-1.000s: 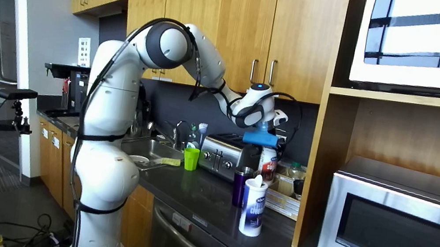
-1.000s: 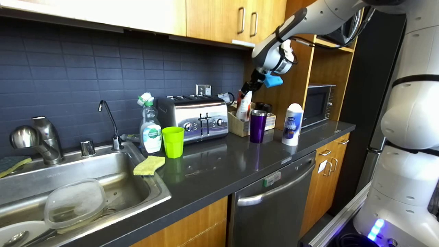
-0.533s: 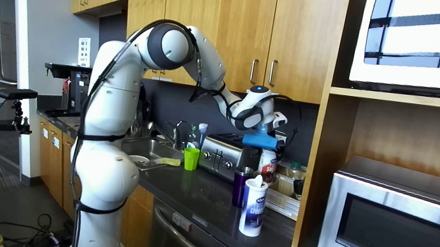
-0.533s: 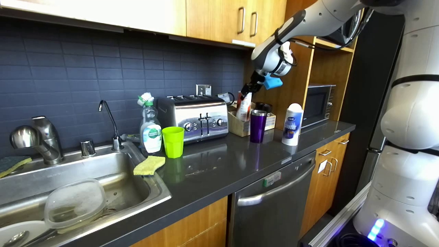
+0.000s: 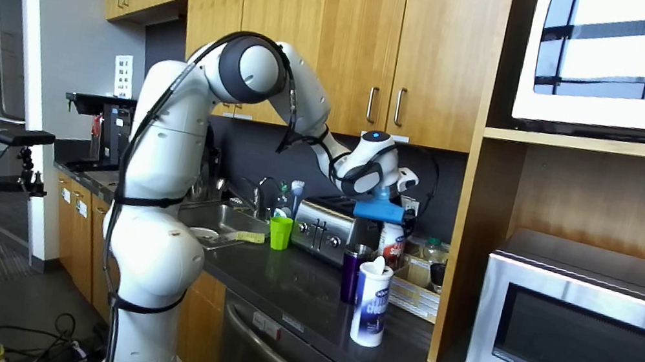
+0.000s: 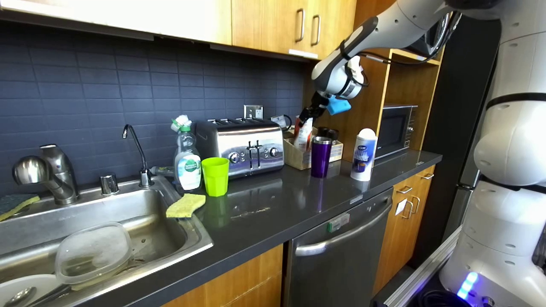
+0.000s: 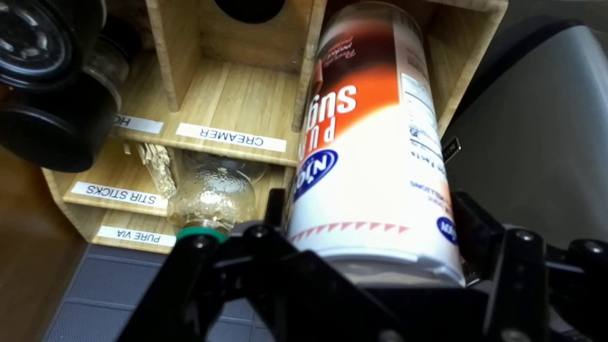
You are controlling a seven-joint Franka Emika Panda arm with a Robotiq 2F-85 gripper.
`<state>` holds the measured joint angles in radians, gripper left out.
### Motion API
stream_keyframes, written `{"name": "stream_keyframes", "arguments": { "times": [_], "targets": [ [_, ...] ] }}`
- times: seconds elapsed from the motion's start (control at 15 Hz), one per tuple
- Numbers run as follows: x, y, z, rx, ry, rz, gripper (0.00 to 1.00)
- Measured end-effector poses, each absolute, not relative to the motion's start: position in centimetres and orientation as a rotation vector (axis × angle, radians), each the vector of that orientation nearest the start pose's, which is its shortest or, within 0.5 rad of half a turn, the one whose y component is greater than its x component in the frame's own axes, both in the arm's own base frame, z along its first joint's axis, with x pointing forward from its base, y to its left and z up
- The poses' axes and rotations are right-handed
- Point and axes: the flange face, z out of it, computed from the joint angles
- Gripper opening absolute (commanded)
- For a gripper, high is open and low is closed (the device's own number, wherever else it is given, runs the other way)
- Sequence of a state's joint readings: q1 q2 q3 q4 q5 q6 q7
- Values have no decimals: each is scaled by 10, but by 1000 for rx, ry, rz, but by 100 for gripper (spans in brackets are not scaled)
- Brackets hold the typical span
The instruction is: Put the white can into the wooden box
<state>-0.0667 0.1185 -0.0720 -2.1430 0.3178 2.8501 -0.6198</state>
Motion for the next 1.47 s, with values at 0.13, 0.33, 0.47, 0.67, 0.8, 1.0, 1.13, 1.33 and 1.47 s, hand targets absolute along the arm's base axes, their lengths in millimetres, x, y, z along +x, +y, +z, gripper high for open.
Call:
{"name": "stream_keyframes", "arguments": {
  "times": [0.13, 0.33, 0.47, 0.67, 0.8, 1.0, 1.13, 1.33, 1.47],
  "targets": [
    [590, -98, 410, -3040, -315, -957, 60],
    [589, -97, 404, -3044, -315, -961, 60],
    [588, -96, 400, -3047, -314, -962, 60],
    [586, -95, 395, -3052, -316, -963, 60],
    [585, -94, 392, -3054, -318, -964, 60],
    [584, -93, 387, -3060, -335, -955, 60],
    [583, -92, 383, -3066, -352, -948, 60],
    [580, -91, 379, -3073, -373, -939, 60],
    [580, -90, 379, -3077, -393, -940, 60]
  ]
}}
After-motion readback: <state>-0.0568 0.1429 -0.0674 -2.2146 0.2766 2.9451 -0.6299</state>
